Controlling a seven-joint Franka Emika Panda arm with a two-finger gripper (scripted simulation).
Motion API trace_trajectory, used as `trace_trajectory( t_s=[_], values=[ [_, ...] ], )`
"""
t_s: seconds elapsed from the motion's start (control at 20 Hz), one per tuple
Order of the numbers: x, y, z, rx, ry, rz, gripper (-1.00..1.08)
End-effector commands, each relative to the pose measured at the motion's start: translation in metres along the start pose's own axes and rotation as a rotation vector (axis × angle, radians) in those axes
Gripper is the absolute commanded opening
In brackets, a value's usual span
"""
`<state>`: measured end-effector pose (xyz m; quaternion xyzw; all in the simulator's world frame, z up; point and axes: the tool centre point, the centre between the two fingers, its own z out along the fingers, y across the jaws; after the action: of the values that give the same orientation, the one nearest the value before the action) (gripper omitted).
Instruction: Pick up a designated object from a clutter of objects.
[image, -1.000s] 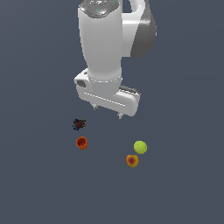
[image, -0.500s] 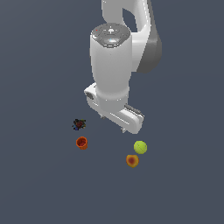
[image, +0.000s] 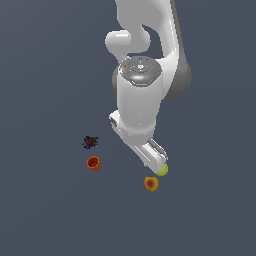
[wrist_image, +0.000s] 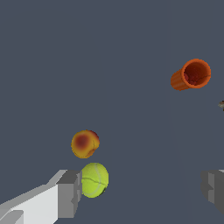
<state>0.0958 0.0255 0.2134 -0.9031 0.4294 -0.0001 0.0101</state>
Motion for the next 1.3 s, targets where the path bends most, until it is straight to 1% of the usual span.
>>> trace_trajectory(
  t_s=[0.0,0.8,1.25],
  values=[
    [-0.001,-0.008,0.010,-0.001,0.000,0.057,1.00],
    [-0.011,-0.053,0.076,-0.010,0.006,0.414,1.00],
    [-0.019,-0.072,0.111,-0.013,0.011,0.587,1.00]
  ],
)
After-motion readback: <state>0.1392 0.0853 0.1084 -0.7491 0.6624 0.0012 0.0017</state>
